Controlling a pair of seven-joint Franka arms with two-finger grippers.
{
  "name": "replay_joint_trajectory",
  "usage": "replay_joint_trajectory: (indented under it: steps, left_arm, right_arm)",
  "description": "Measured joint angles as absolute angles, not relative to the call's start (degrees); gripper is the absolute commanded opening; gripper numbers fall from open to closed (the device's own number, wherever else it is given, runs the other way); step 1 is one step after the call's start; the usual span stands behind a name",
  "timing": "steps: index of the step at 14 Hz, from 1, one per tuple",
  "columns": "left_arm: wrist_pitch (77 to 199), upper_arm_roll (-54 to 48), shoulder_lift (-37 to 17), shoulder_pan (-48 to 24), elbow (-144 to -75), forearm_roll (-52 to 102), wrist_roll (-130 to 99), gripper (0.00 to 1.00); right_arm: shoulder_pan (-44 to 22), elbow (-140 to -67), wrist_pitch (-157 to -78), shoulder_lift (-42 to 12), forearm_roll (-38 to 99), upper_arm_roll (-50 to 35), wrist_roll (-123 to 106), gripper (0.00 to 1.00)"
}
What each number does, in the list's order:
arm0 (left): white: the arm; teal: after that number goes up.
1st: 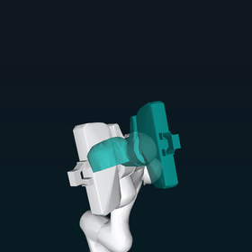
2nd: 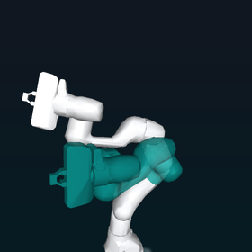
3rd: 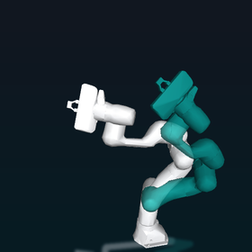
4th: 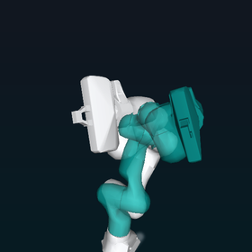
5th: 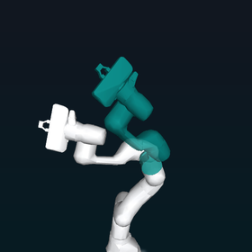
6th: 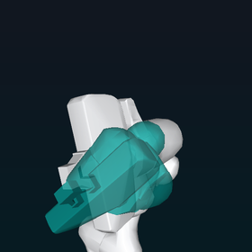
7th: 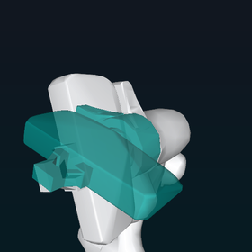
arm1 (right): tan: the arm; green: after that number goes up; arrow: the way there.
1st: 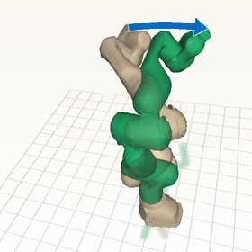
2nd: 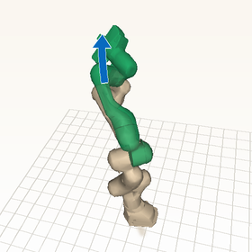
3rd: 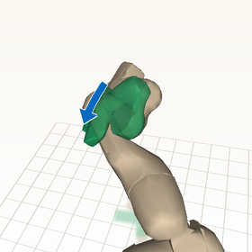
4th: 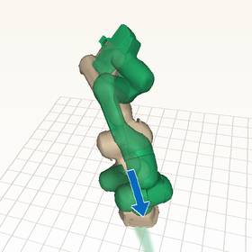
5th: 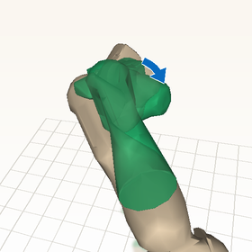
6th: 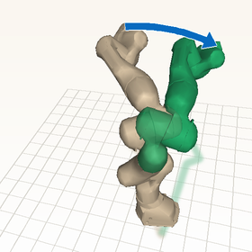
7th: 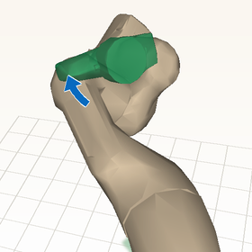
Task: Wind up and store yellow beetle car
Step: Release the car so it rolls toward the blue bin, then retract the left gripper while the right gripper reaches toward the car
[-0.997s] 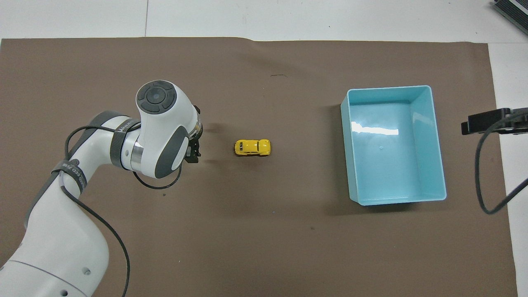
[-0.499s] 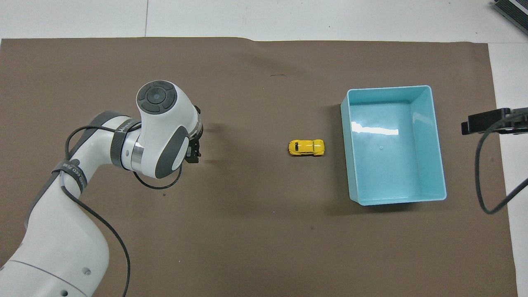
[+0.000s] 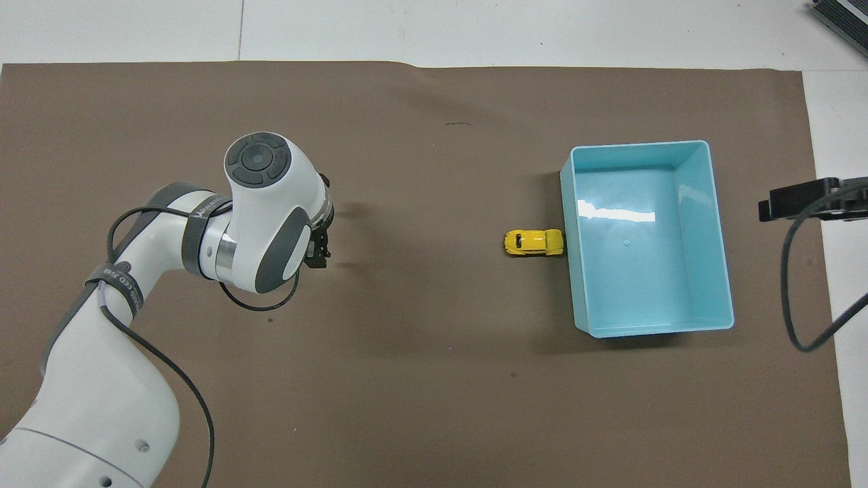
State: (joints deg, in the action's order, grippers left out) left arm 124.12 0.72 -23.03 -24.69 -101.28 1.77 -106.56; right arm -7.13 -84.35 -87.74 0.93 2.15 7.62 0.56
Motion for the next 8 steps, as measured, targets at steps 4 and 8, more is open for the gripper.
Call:
replay_joint_trajectory:
  steps: [4,8]
  left_arm:
    - [123.91,0.89,-19.93,-24.17,-100.97,1.77,-98.19,1.0]
    - [122.7,1.0,-16.71,-21.99,-100.5,1.72,-91.37,1.0]
  right_arm:
    - [-7.16,-84.36,-87.71,0.93,2.65,7.62,0.56,1.0]
    - [-7.19,-84.35,-87.72,0.93,3.06,7.61,-0.35,1.0]
